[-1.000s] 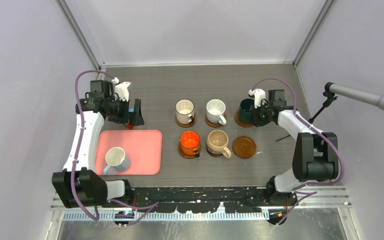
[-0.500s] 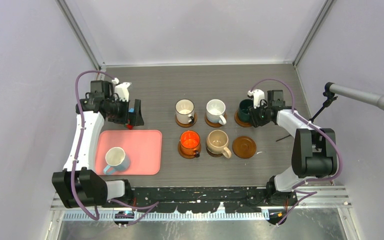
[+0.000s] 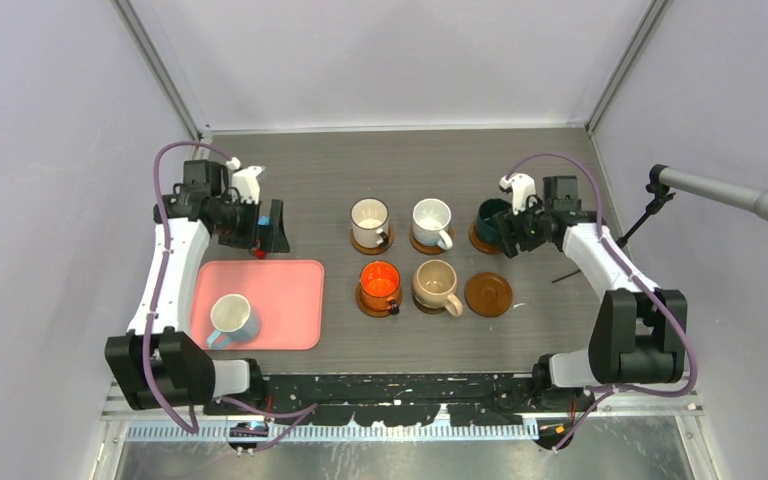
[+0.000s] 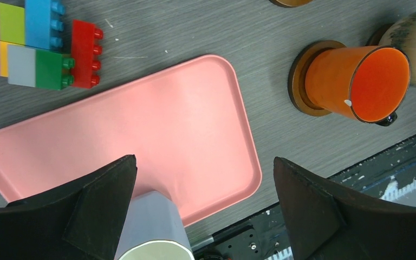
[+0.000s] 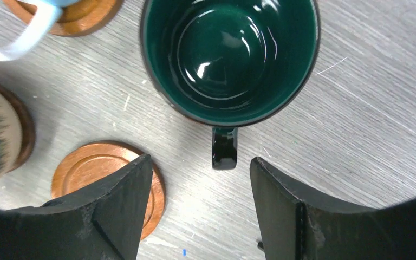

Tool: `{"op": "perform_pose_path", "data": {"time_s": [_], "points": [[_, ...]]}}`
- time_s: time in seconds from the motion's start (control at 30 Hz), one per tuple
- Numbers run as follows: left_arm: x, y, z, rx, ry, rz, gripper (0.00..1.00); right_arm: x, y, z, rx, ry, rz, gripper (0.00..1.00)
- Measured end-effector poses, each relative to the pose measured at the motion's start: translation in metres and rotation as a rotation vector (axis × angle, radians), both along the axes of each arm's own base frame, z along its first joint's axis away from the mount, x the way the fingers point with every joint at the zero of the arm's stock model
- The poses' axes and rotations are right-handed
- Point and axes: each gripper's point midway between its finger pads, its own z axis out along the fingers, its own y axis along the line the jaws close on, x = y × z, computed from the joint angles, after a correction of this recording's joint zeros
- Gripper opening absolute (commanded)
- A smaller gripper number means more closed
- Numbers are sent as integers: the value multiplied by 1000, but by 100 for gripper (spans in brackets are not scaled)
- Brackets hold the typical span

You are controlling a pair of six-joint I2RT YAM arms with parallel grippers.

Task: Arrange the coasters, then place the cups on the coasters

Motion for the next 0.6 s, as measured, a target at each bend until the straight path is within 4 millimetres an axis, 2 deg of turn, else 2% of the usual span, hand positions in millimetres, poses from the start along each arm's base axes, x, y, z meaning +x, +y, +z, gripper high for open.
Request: {"op": "perform_pose_path", "data": {"time_s": [0.17,0.33,0.4,0.53,0.6], "points": [[-2,-3,-1,-15,46,-33,100,0,3,37,14,-25,11,72],[-2,5,12,4,44,-78,100,6,11,82,61,-51,16,71],[-2,20,18,0,51,-70,100,8,16,100,90,-62,18,72],[-6,69,21,-10,83,-9,100,9,30,133,146,-82,32,71],[-14,90,19,-7,103,4,100,9,43,146,171,-94,56,71]]}}
